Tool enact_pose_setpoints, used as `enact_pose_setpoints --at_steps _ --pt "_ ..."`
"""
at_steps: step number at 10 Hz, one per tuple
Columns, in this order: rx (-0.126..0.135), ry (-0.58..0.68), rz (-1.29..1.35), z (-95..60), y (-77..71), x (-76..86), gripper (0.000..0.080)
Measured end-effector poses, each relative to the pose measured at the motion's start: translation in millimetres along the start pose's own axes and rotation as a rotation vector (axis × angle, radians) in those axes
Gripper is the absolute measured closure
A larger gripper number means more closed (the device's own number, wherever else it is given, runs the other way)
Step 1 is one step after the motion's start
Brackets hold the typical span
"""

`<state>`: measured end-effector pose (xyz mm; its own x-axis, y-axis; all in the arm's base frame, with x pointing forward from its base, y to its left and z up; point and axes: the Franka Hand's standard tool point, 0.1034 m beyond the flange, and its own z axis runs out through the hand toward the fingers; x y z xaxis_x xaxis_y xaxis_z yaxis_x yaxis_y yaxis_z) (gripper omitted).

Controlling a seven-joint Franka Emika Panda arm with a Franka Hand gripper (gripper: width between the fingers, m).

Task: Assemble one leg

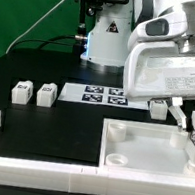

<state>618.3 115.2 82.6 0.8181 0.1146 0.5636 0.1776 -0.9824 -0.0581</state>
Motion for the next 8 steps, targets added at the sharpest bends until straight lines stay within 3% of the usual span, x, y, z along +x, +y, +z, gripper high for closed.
enact_pose_setpoints --at_steps 3,8 --pt "-0.003 -0.015 0.012 4.9 -0.8 -8.4 0.0508" --pt "-0.013 0.005 0.043 4.7 -0.4 -8.6 0.0508"
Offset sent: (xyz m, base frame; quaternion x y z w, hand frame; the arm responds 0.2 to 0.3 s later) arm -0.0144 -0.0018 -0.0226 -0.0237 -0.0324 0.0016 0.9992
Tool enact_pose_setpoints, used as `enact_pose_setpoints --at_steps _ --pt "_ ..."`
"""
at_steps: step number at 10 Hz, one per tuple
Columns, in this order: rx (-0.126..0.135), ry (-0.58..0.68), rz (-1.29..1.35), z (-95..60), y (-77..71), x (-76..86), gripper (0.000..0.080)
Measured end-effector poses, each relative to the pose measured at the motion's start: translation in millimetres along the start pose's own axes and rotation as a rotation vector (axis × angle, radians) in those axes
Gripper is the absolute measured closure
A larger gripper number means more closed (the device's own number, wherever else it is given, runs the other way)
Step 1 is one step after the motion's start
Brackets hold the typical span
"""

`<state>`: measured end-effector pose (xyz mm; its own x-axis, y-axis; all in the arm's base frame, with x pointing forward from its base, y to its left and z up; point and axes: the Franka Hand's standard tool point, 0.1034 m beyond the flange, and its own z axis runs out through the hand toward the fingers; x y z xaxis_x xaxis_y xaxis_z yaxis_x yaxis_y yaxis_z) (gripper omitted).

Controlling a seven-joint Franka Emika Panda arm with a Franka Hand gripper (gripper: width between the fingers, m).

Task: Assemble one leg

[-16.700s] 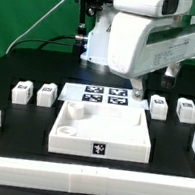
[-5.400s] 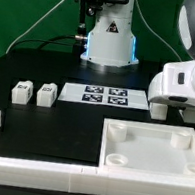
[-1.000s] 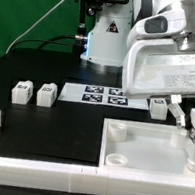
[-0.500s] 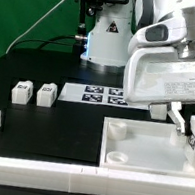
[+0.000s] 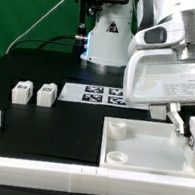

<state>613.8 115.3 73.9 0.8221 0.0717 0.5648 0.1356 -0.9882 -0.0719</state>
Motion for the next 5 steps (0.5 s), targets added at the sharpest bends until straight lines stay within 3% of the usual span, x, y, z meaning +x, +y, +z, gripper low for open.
enact_pose_setpoints --at_steps 1,3,4,5 --pt "0.0 -0.004 -0.005 0.4 0.2 0.3 0.0508" --pt "0.0 -0.01 -0.01 1.1 0.2 -1.3 0.0257" --pt "0.0 -0.011 -0.012 1.2 0.2 -1.5 0.0257" --pt "0.0 -0.011 -0.013 1.2 0.2 -1.6 0.0172"
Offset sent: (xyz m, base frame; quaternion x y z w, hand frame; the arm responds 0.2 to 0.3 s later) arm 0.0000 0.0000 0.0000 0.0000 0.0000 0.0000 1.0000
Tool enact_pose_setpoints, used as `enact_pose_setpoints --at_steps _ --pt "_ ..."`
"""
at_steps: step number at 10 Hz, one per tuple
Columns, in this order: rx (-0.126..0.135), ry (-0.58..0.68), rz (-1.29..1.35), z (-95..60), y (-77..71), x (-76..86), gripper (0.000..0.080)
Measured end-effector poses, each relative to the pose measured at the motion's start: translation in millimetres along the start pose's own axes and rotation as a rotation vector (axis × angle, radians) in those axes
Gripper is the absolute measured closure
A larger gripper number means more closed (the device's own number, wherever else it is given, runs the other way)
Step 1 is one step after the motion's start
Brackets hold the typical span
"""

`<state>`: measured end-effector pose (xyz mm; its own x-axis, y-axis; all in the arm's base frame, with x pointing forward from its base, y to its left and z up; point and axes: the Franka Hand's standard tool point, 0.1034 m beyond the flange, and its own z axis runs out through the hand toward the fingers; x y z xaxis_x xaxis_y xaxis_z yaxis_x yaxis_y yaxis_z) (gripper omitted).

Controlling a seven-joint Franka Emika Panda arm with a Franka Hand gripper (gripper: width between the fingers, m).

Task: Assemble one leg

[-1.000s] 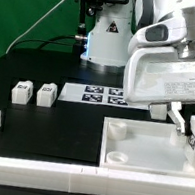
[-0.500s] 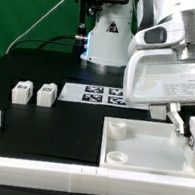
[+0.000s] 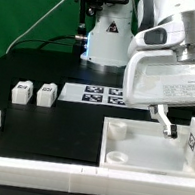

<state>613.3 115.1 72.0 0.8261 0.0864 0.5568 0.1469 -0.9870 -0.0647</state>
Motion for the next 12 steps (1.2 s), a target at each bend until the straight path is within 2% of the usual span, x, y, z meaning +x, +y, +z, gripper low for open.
enact_pose_setpoints --at_steps 6,8,10,11,12 --pt "0.0 -0.008 -0.004 -0.6 0.3 0.2 0.015" --pt "-0.004 -0.03 -0.009 -28.7 4.3 20.4 0.015" --pt "-0.001 -0.126 -0.009 -49.1 5.3 32.1 0.015" --pt "0.001 -0.122 -0.01 -51.7 3.2 39.9 0.015" --pt "0.009 -0.235 -0.007 -47.8 4.1 34.9 0.015"
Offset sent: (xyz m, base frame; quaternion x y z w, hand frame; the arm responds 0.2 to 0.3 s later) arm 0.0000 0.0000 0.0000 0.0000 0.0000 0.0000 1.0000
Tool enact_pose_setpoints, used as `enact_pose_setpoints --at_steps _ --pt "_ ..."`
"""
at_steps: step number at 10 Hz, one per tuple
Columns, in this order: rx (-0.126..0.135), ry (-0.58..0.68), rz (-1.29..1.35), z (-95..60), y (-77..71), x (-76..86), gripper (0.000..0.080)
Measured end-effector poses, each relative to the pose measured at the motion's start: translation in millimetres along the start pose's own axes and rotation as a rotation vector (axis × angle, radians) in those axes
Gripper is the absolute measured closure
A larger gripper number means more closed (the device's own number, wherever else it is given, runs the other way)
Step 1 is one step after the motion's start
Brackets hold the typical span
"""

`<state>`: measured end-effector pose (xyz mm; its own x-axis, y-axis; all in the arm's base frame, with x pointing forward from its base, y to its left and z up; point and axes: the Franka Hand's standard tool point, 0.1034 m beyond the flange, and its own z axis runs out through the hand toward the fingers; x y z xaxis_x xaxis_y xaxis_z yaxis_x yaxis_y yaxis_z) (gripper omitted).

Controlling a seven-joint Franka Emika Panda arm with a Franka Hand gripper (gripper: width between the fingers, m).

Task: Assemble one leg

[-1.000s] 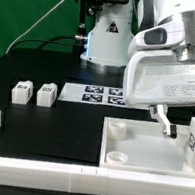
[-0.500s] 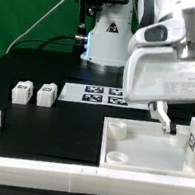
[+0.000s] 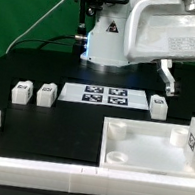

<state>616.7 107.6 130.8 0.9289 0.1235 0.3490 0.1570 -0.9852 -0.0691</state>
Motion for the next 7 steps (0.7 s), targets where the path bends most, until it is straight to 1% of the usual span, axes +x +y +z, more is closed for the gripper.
enact_pose_setpoints --at_steps 1,3,5,6,7 --pt "0.005 -0.084 0.009 1.5 4.7 9.4 0.015" --pt "0.027 -0.304 0.021 16.1 5.2 7.8 0.015" --pt "0.05 -0.493 0.031 25.9 -0.4 -0.1 0.015" --pt "0.048 -0.438 0.033 33.5 -2.5 7.5 0.015" --pt "0.047 -0.43 0.032 36.8 -6.8 2.4 0.015"
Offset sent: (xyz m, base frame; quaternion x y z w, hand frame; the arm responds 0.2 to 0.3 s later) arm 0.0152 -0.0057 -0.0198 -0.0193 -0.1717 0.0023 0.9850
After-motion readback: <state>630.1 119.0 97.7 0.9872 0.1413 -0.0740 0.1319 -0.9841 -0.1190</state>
